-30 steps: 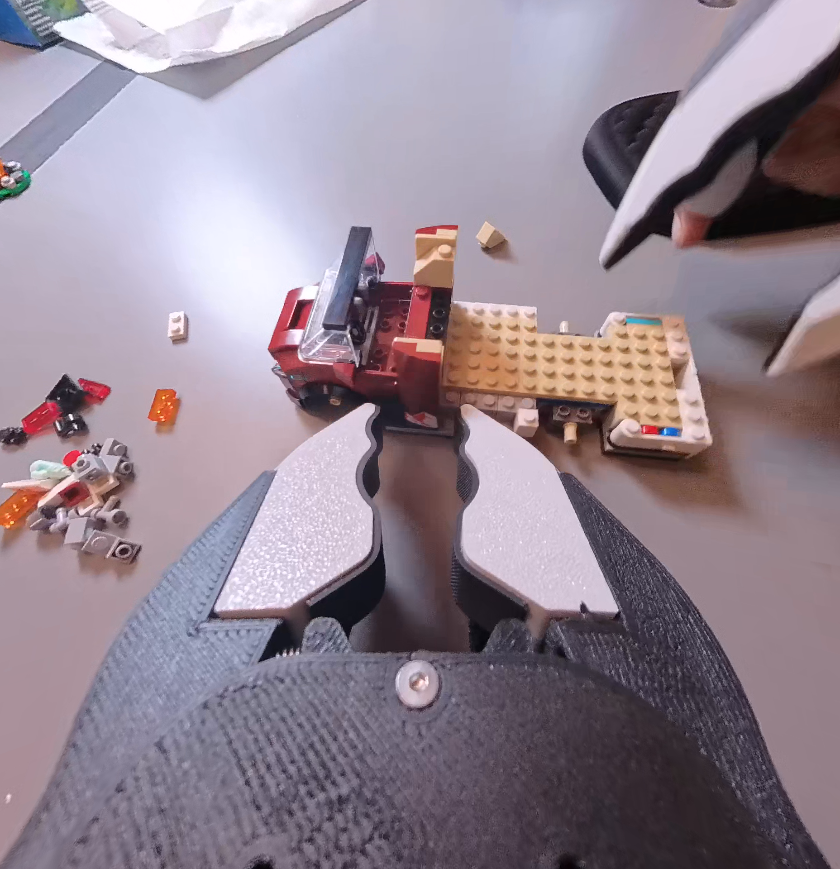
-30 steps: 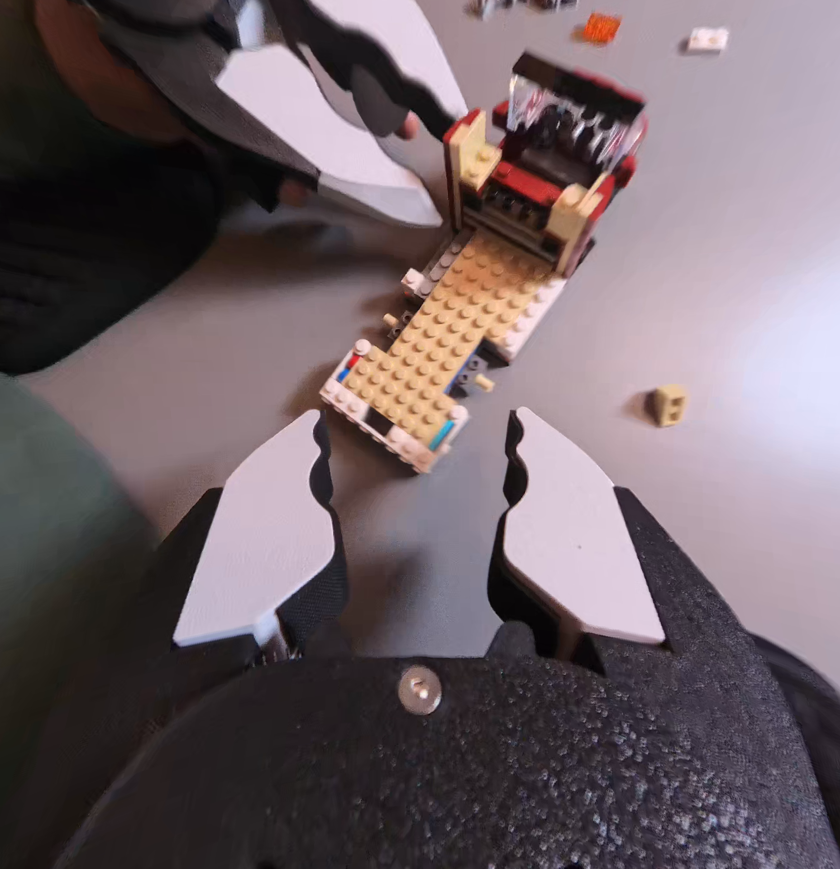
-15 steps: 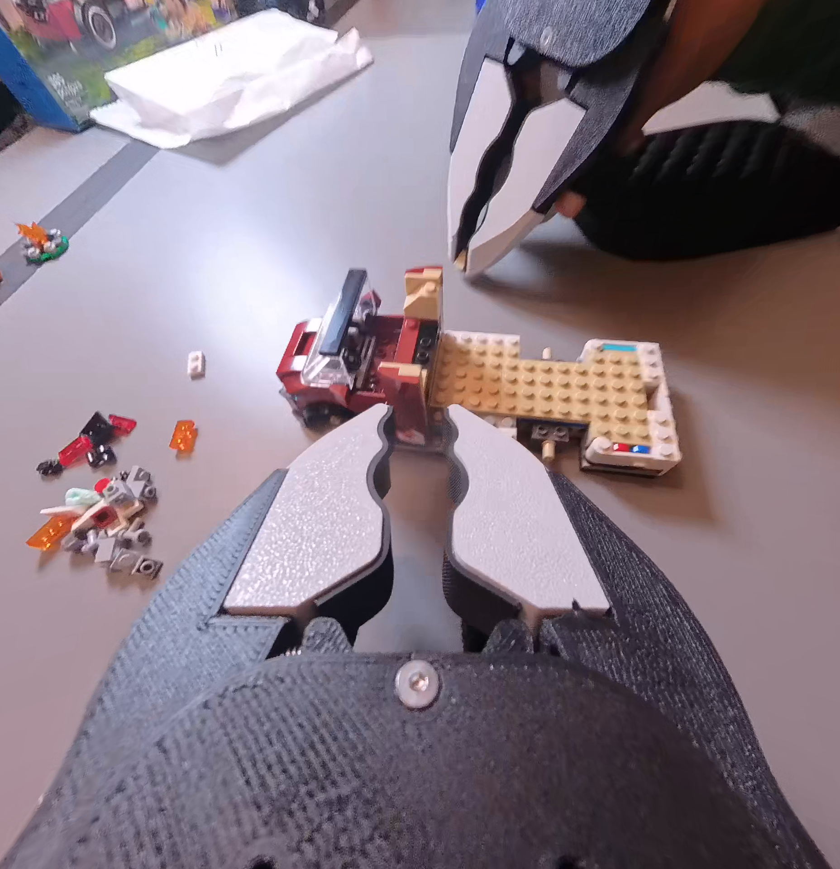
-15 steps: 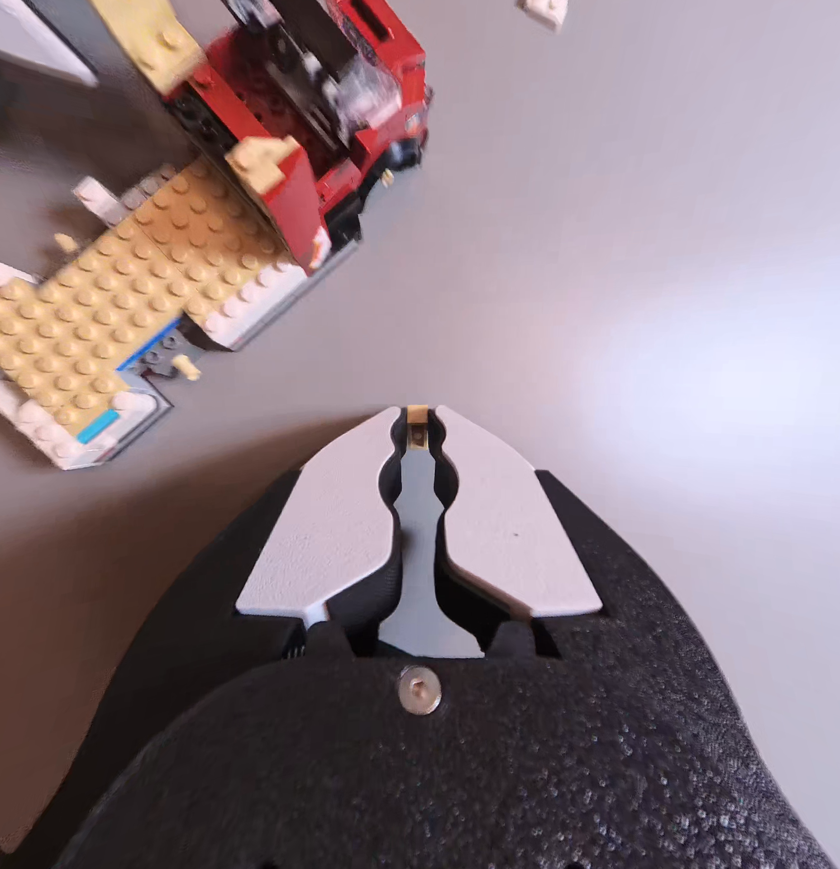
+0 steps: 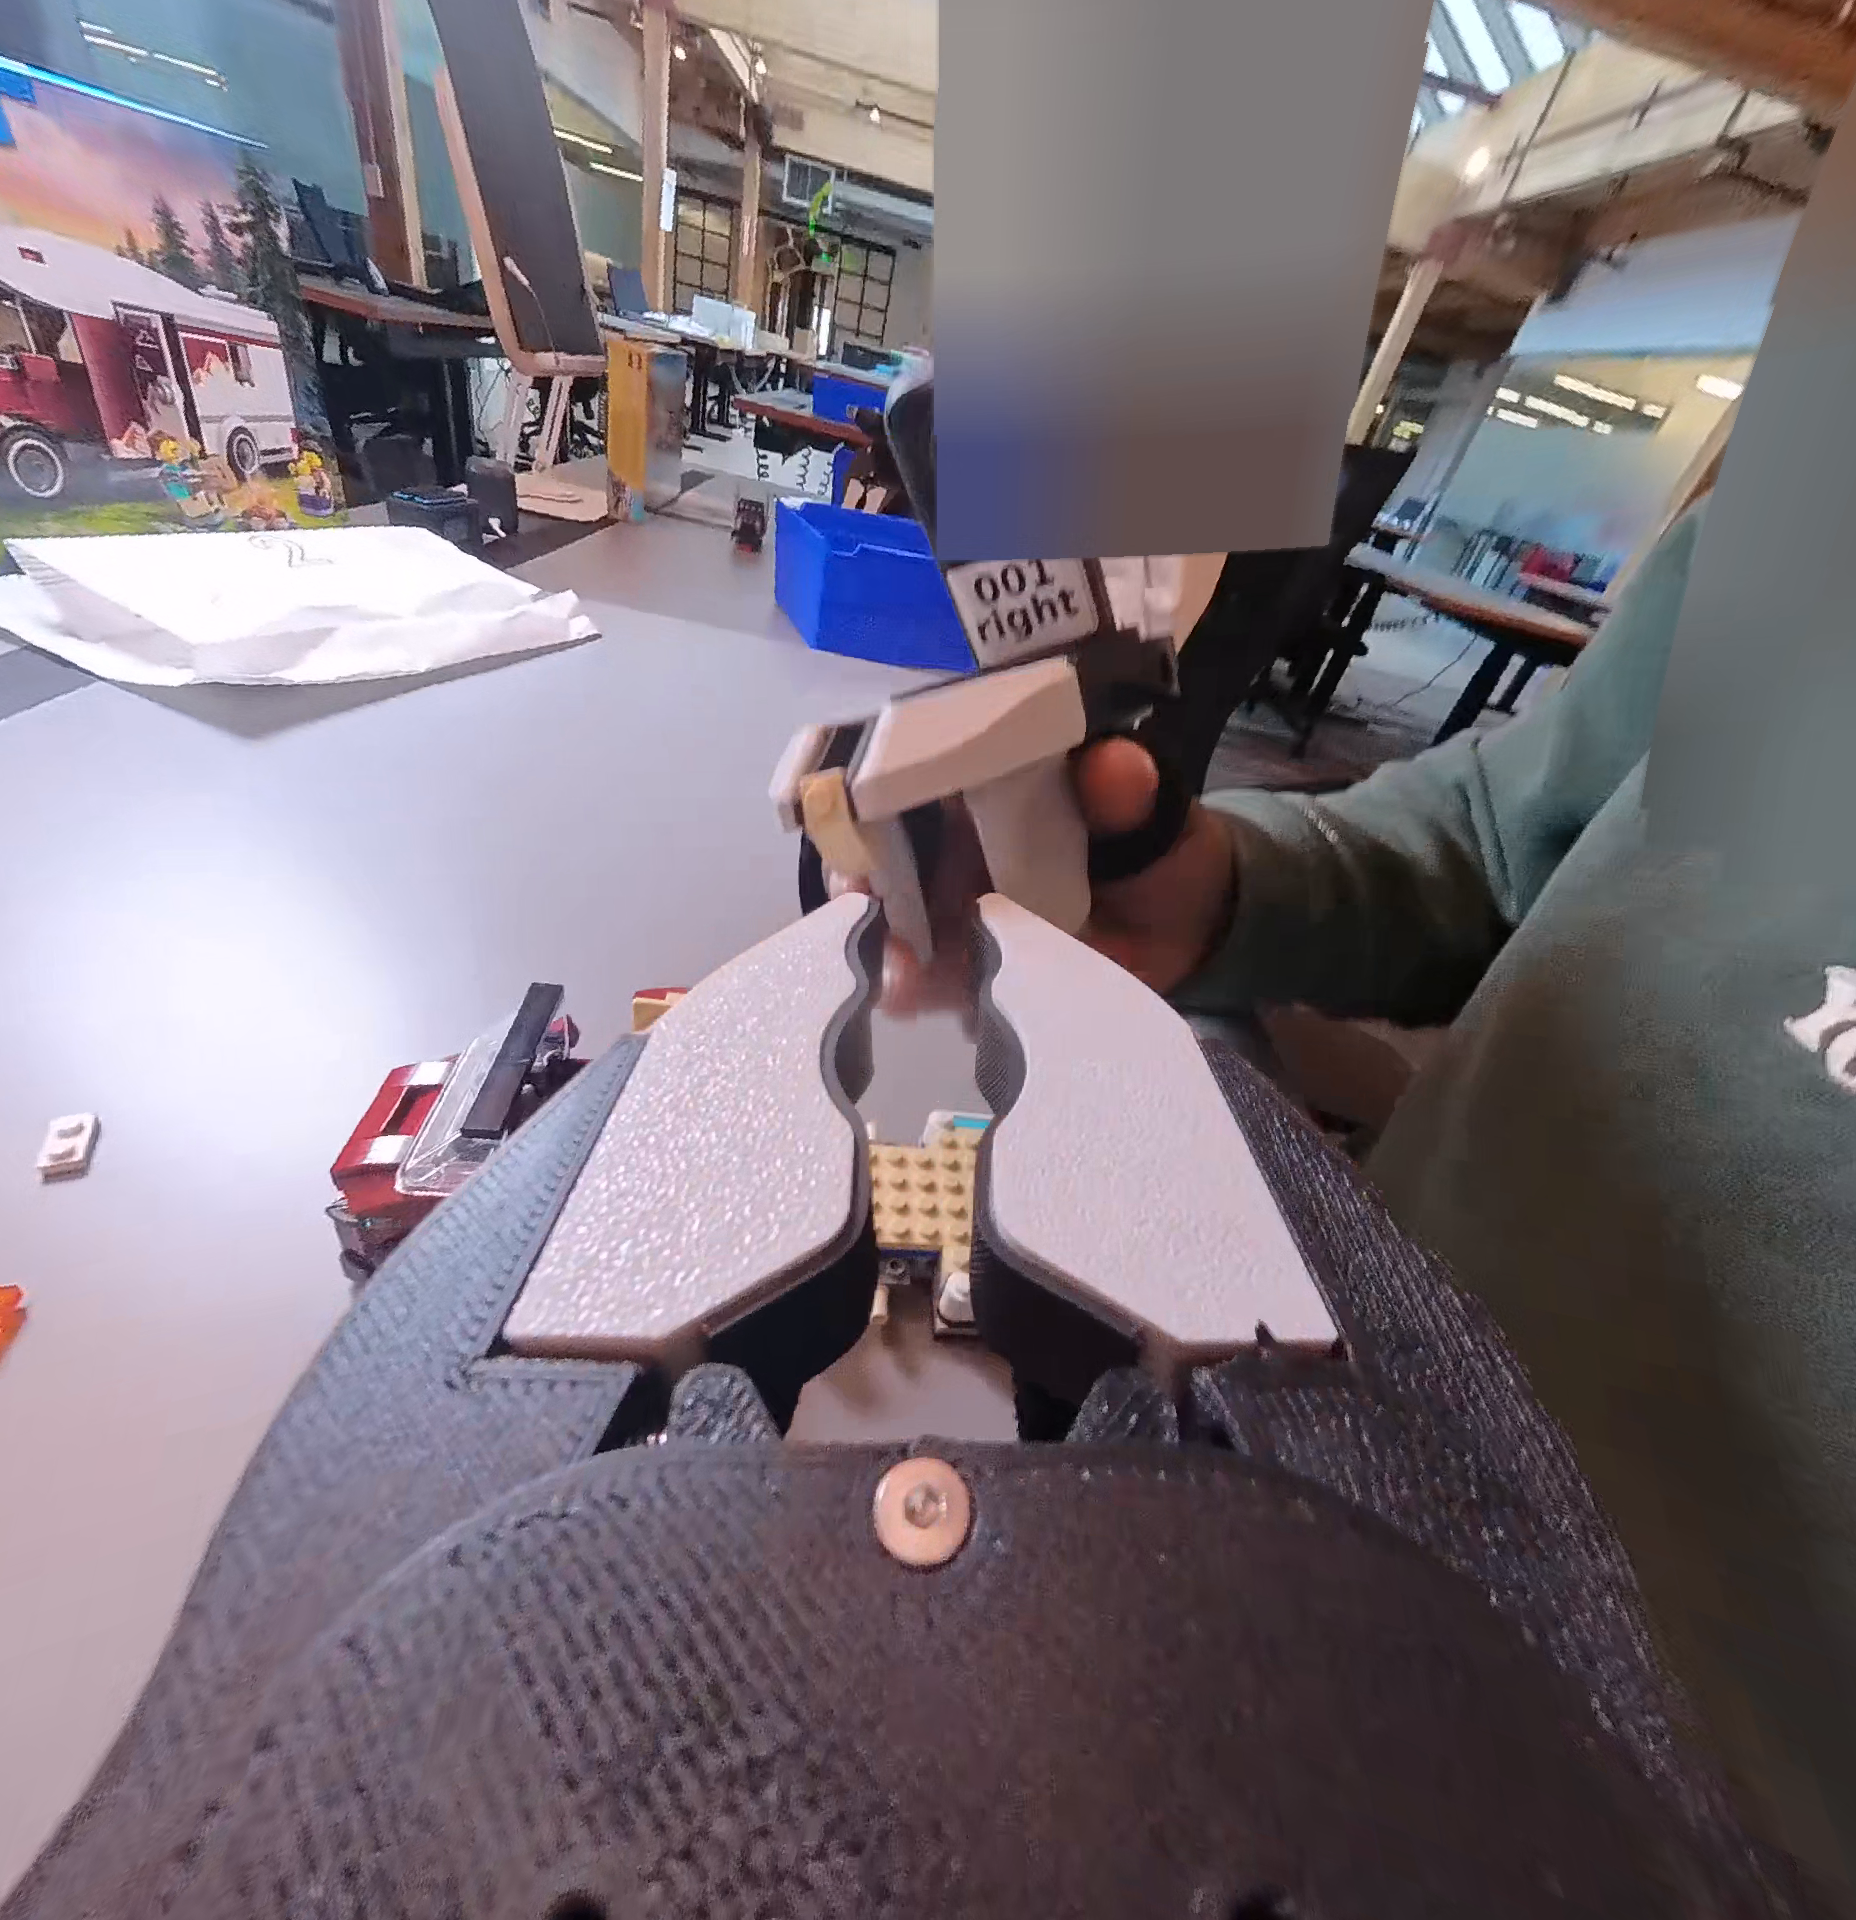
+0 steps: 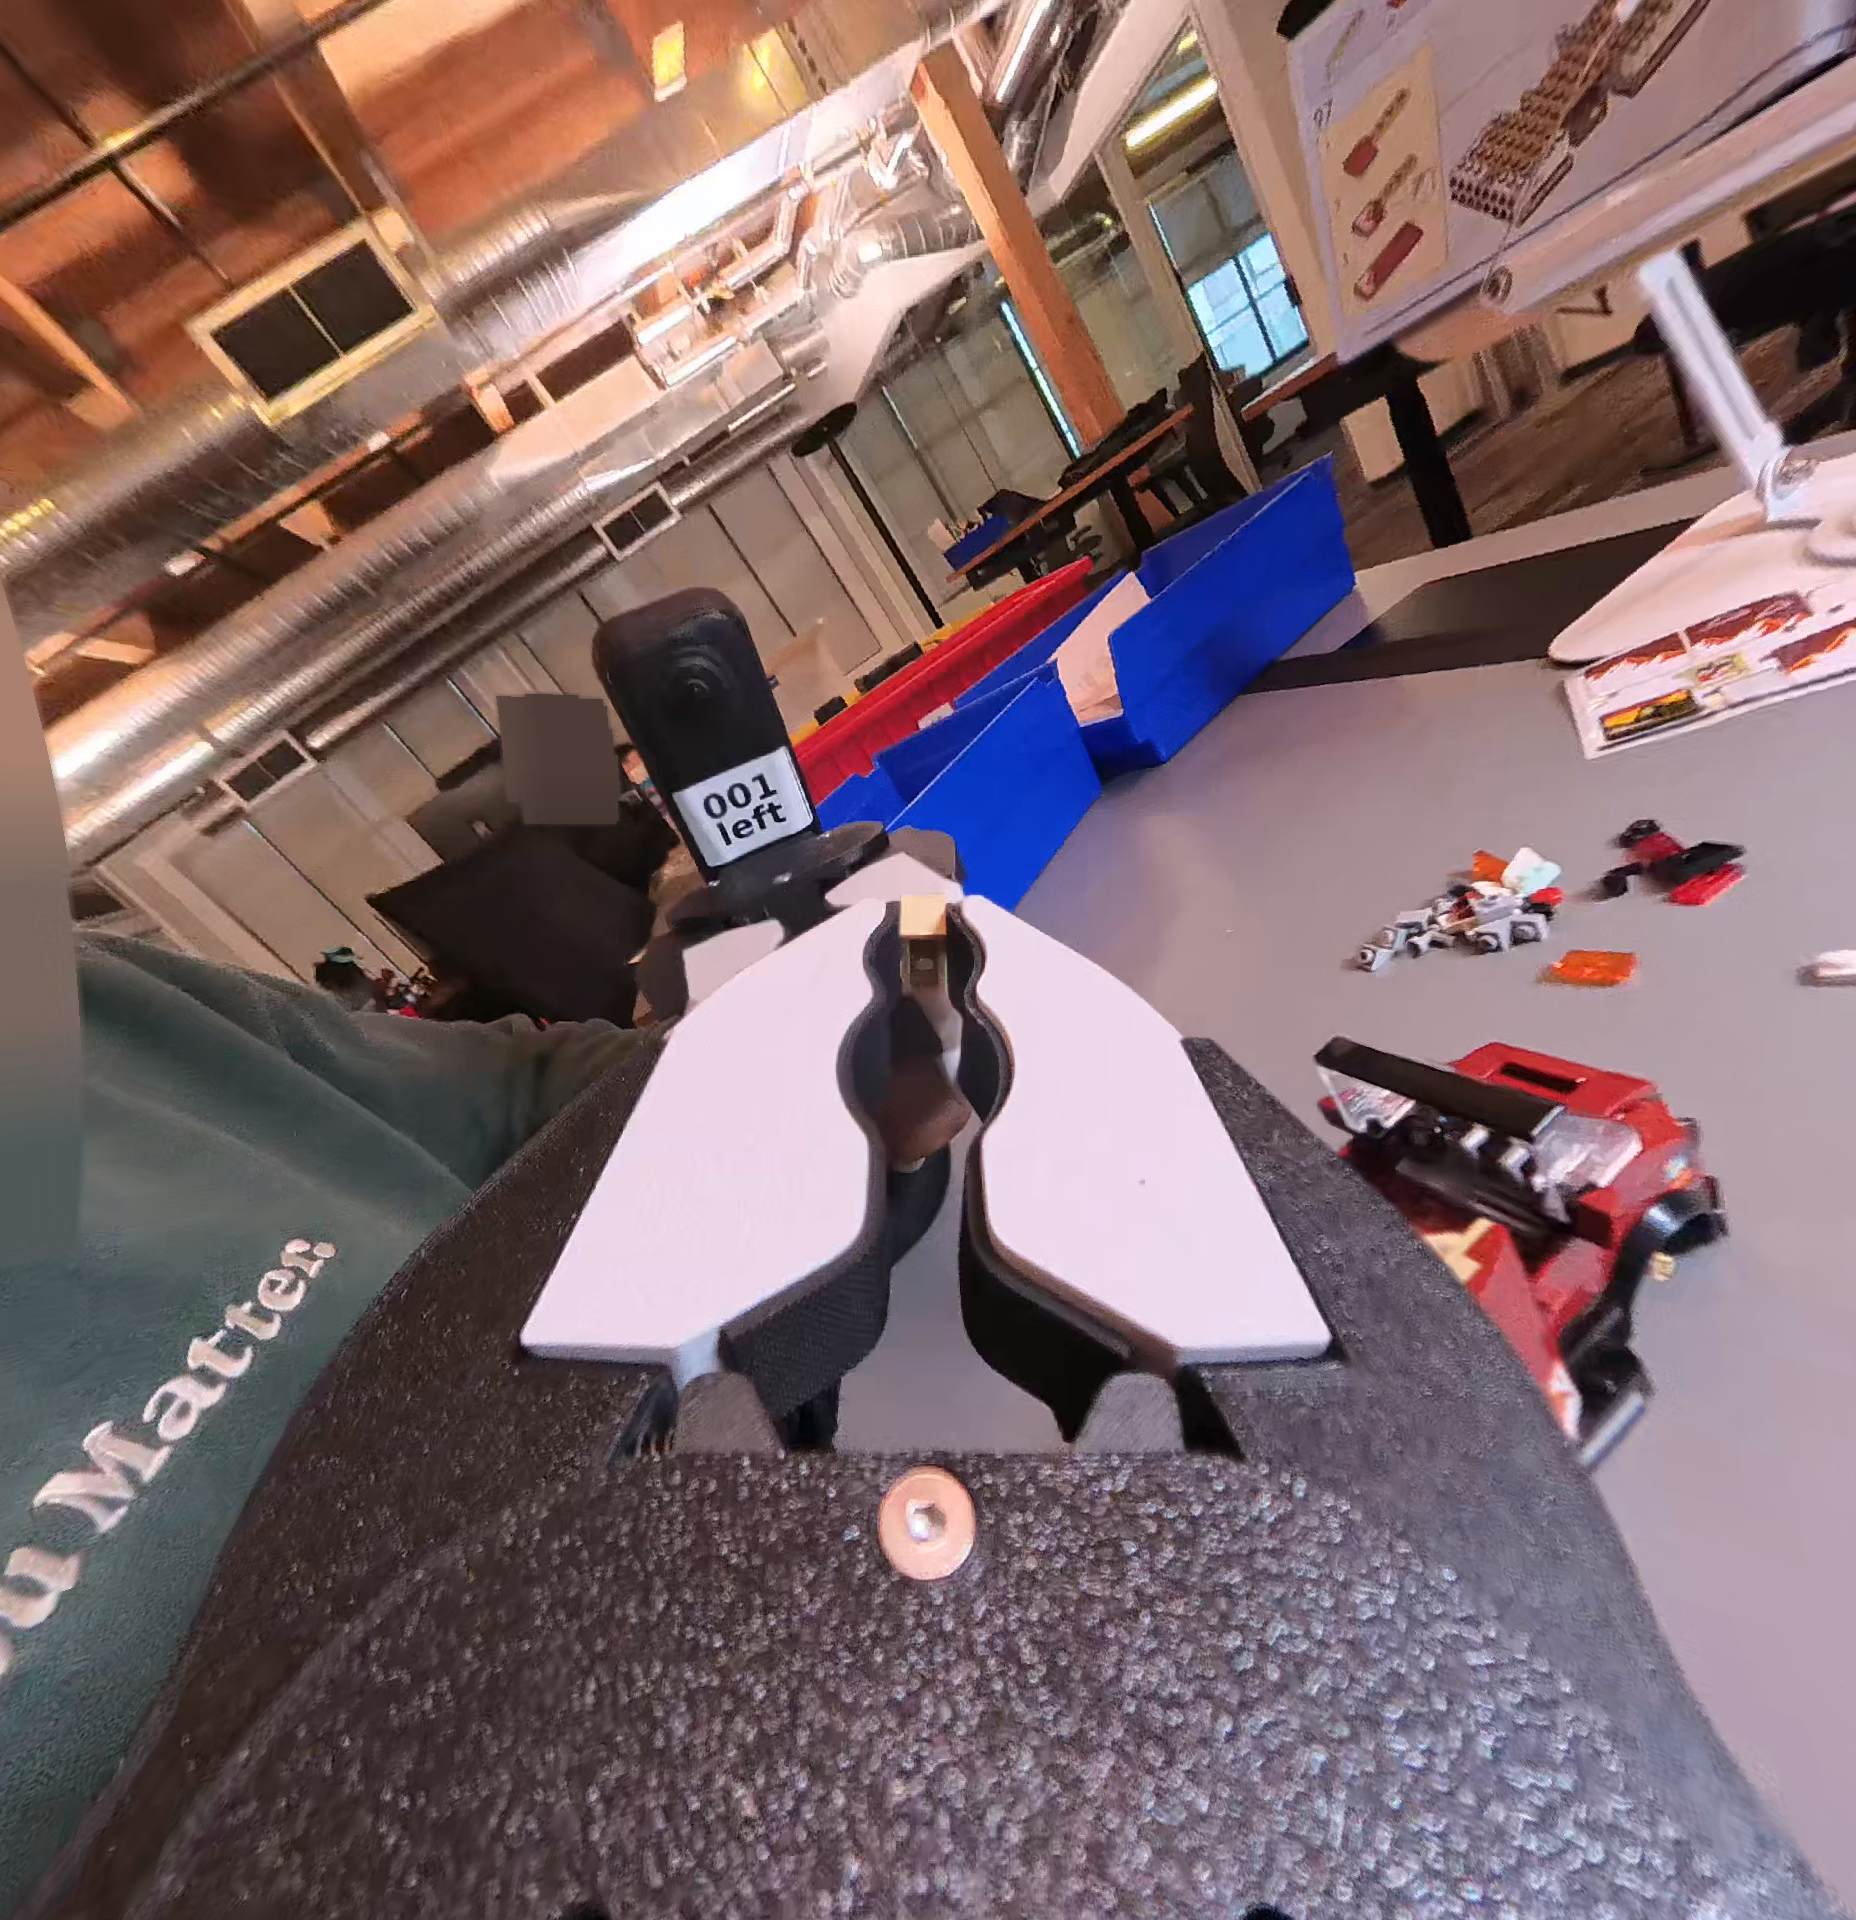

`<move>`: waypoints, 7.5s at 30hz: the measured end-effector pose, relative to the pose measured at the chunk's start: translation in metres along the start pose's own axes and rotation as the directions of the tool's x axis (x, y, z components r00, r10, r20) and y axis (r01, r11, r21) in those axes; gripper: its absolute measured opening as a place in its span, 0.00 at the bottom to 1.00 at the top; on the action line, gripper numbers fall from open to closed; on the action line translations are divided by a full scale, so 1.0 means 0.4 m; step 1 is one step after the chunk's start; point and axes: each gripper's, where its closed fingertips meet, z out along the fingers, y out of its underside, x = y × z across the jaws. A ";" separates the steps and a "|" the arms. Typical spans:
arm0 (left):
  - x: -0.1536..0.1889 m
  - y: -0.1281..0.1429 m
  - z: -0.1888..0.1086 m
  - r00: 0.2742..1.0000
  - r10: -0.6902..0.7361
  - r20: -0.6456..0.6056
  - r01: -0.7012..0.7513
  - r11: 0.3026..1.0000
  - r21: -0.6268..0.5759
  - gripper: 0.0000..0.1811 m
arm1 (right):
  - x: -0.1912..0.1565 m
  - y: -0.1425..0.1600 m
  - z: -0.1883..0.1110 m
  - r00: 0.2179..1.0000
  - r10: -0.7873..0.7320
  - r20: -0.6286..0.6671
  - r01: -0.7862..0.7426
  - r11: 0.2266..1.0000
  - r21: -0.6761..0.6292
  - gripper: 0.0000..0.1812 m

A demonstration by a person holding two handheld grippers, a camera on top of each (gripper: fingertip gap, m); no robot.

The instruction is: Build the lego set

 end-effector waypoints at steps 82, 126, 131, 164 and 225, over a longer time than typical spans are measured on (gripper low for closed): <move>0.094 0.123 -0.029 0.707 -0.235 -0.667 -0.264 0.788 -0.557 0.04 | -0.062 0.192 -0.083 0.395 -0.569 0.721 0.887 0.032 -0.461 0.06; -0.171 0.198 -0.020 0.974 0.228 -0.007 -0.202 0.849 -0.488 0.10 | 0.187 0.174 -0.014 0.698 -0.570 0.433 0.501 -0.044 -0.864 0.07; -0.170 0.199 -0.019 0.974 0.226 -0.008 -0.202 0.850 -0.487 0.10 | 0.186 0.176 -0.015 0.693 -0.570 0.441 0.509 -0.046 -0.860 0.09; -0.169 0.199 -0.022 0.977 0.214 -0.002 -0.188 0.853 -0.488 0.09 | 0.178 0.169 -0.019 0.689 -0.538 0.486 0.566 -0.021 -0.824 0.04; -0.164 0.190 -0.013 0.977 0.210 0.027 -0.177 0.879 -0.443 0.09 | 0.184 0.178 -0.024 0.708 -0.511 0.487 0.525 -0.081 -0.847 0.06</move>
